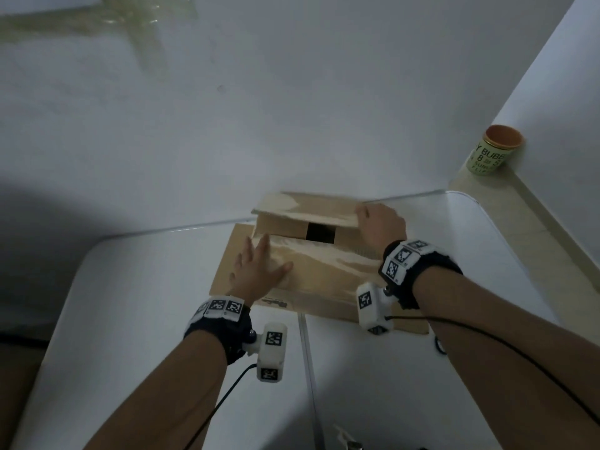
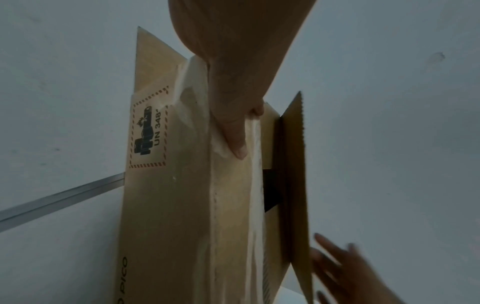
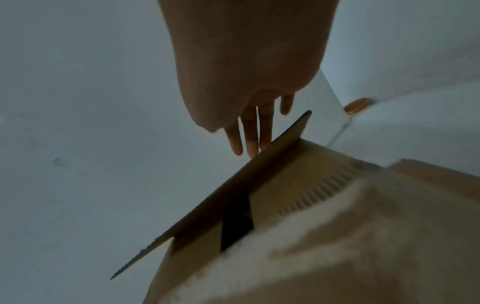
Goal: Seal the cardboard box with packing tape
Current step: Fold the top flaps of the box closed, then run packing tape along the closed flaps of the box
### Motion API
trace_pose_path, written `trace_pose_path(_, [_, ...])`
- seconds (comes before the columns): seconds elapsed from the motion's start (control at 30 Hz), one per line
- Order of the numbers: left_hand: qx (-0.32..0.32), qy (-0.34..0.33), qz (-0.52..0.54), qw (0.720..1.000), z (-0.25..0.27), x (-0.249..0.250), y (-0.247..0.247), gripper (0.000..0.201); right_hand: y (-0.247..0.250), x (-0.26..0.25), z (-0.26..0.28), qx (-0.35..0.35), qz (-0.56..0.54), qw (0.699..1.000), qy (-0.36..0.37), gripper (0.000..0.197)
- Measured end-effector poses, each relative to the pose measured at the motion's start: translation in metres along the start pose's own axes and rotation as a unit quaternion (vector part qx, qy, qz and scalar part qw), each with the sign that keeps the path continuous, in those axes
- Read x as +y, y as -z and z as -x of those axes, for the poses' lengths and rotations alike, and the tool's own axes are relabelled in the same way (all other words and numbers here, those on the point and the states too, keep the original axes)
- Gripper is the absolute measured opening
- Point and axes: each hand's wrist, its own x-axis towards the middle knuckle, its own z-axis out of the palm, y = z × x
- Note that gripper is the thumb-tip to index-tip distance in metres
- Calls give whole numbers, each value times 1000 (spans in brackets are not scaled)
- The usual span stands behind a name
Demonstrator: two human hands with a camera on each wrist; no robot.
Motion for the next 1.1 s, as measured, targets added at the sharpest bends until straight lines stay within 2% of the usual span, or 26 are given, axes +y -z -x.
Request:
trace_pose_path(0.07, [7,-16,9,1000,-2,-3,-2,103,-19,18,9,-66,-3,997,-28,32])
trace_pose_path(0.13, [9,-18,15,1000,-5,-5,-3,107,-30,33,20,-144,-9,988,-49,47])
trace_pose_path(0.2, [3,-11,22,1000,-5,-4,-4,107,-38,41,29,-187,-31,980,-53,61])
trace_pose_path(0.37, [5,9,13,1000,3,-6,-5,98,-53,44,41,-168,-48,984,-29,66])
trace_pose_path(0.47, [-25,-25,-57,998,11,-21,-5,82,-53,35,47,-154,-41,987,3,64])
trace_pose_path(0.57, [6,3,5,1000,27,-35,-2,78,-56,28,53,-159,-32,986,40,63])
trace_pose_path(0.63, [27,6,-10,1000,35,-35,0,74,-60,28,53,-159,-38,985,57,63])
trace_pose_path(0.73, [43,-15,-86,995,37,-17,-1,64,-64,32,50,-167,-56,982,66,65])
trace_pose_path(0.8, [37,-77,-132,988,32,5,-4,59,-65,34,49,-175,-60,981,65,65])
trace_pose_path(0.97, [-79,-218,-180,956,18,73,-26,55,-62,36,44,-195,-68,976,69,66])
trace_pose_path(1.03, [-88,-225,-168,956,21,94,-39,57,-63,41,41,-183,-82,977,76,63])
trace_pose_path(1.1, [-68,-191,-130,971,22,106,-49,60,-65,55,46,-121,-126,983,63,54])
